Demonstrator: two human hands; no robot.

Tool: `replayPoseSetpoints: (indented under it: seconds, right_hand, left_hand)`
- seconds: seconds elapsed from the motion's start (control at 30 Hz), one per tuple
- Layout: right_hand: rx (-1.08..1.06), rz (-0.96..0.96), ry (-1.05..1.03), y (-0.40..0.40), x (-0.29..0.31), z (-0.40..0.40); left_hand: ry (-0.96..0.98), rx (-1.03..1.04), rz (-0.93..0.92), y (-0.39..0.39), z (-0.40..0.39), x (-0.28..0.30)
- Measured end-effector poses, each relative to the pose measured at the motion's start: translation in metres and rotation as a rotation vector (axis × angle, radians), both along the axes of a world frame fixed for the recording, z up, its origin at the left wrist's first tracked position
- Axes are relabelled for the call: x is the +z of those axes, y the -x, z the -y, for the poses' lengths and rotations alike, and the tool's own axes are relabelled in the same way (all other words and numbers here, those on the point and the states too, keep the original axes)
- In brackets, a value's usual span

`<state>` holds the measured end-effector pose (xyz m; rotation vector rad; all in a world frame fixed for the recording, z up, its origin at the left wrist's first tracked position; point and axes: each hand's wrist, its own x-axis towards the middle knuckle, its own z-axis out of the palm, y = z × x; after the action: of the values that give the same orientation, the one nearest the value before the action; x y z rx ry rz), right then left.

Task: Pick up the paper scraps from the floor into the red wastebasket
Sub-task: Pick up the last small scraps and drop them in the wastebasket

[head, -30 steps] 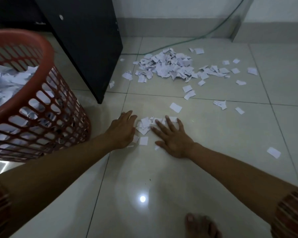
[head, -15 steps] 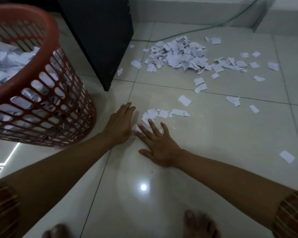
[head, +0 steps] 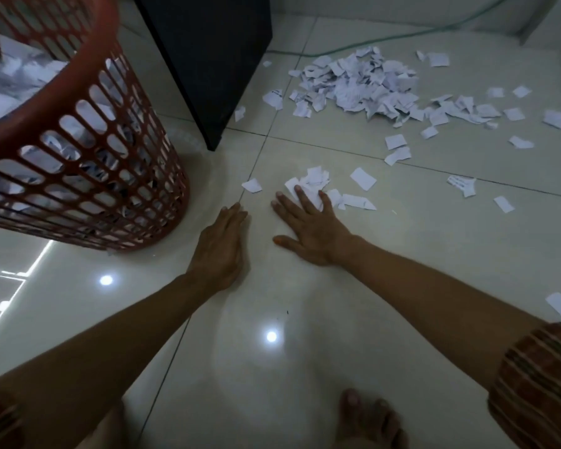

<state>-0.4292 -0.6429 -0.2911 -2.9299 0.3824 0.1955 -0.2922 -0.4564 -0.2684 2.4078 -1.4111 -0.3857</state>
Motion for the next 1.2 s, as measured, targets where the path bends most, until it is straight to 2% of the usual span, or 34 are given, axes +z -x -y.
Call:
replayPoseSetpoints:
  seconds: [0.1,0.2,0.3,0.4,0.53,0.8,1.0,1.1,1.2]
  right_hand:
    - [-0.096,-0.016,0.033,0.009,0.003,0.022]
    - [-0.154,0.028,0.017,0.029,0.005,0.038]
    - [-0.189,0.087,0.019,0.055,0.007,0.041]
    - [-0.285,0.098,0.031,0.085,0.007,0.037]
    - [-0.439,0.078,0.004,0.128,0.005,0.033]
    - [-0.842,0.037,0.025,0.199,0.001,0.023]
    - [-1.358,0.096,0.014,0.217,0.007,0.043]
    - [-1.616,0.112,-0.094,0.222,0.008,0.056]
    - [-1.609,0.059,-0.117,0.219,0.003,0.058]
  left_hand:
    - [0.000,0.006,-0.027,0.013,0.009,0.002]
    - [-0.139,-0.081,-0.037,0.028,0.021,-0.002]
    - [-0.253,-0.244,0.074,0.045,0.033,-0.012]
    - [-0.276,-0.381,0.173,0.066,0.049,-0.022]
    - [-0.269,-0.342,0.230,0.078,0.076,-0.024]
    - [-0.254,-0.255,0.211,0.083,0.156,-0.016]
    - [-0.183,-0.197,0.191,0.080,0.177,-0.008]
    - [-0.140,-0.159,0.161,0.083,0.168,-0.009]
    - [-0.119,-0.137,0.136,0.085,0.155,-0.012]
